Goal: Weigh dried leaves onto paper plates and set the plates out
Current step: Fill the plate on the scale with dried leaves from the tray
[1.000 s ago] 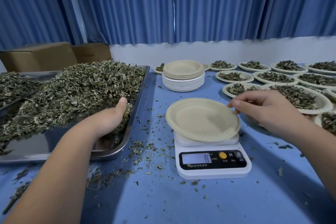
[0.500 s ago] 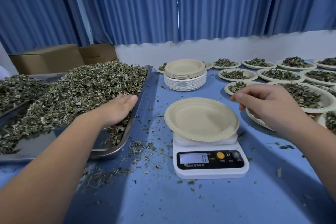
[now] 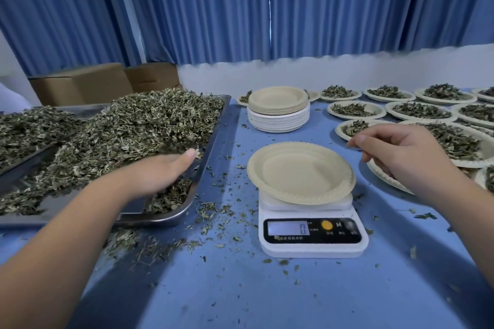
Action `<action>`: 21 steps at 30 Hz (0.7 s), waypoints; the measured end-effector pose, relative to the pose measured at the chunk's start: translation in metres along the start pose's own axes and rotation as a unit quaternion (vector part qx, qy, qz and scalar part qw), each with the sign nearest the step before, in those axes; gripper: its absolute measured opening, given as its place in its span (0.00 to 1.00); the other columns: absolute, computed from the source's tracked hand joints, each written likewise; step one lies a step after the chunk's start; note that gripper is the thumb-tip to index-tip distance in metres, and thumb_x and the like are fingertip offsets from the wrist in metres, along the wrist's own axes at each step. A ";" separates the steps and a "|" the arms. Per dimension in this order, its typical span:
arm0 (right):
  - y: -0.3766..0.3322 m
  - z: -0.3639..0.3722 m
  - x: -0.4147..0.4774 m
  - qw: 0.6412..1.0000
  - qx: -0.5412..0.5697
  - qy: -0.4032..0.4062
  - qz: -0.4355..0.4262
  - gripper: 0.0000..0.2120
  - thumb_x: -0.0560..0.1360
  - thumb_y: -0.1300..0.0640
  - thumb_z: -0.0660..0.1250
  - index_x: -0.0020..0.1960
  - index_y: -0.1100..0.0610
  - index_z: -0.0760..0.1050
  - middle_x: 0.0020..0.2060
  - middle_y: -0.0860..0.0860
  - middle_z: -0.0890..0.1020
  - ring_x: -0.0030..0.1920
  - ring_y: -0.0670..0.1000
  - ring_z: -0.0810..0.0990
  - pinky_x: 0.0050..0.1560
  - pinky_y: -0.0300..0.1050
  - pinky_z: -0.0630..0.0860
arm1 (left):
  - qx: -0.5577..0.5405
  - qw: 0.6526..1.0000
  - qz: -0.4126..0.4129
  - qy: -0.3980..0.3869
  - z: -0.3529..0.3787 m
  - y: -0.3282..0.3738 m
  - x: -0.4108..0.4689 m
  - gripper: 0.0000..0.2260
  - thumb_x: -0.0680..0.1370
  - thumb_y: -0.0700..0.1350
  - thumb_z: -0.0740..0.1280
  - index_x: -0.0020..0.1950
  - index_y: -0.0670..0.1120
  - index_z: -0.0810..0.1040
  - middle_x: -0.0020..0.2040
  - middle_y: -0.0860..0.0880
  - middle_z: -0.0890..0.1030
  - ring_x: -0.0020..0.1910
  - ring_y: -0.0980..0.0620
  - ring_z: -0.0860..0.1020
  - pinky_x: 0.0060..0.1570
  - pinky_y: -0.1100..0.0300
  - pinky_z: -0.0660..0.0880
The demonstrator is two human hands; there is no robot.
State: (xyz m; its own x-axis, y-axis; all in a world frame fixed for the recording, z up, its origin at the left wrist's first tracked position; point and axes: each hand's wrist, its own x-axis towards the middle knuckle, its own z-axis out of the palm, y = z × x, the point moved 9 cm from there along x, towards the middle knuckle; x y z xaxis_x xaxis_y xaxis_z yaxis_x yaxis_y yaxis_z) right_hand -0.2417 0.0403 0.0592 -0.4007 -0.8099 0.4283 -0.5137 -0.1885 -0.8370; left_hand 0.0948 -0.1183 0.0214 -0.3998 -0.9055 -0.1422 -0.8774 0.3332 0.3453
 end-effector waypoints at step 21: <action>0.003 0.000 -0.002 1.000 -0.018 0.016 0.007 0.09 0.76 0.57 0.68 0.39 0.51 0.83 0.26 0.47 0.78 0.29 0.54 0.64 0.24 0.37 0.60 | 0.082 0.991 -0.031 0.097 0.023 0.000 -0.040 0.30 0.81 0.63 0.45 0.57 0.45 0.78 0.40 0.53 0.74 0.35 0.60 0.69 0.36 0.64 0.65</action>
State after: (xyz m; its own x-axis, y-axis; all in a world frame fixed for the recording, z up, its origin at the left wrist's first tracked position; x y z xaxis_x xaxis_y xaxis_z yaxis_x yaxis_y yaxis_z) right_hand -0.2425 0.0417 0.0553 -0.4320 -0.7934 0.4289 -0.5350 -0.1575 -0.8301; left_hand 0.1048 -0.0759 0.0053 -0.2983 -0.9541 0.0280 -0.9365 0.2982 0.1843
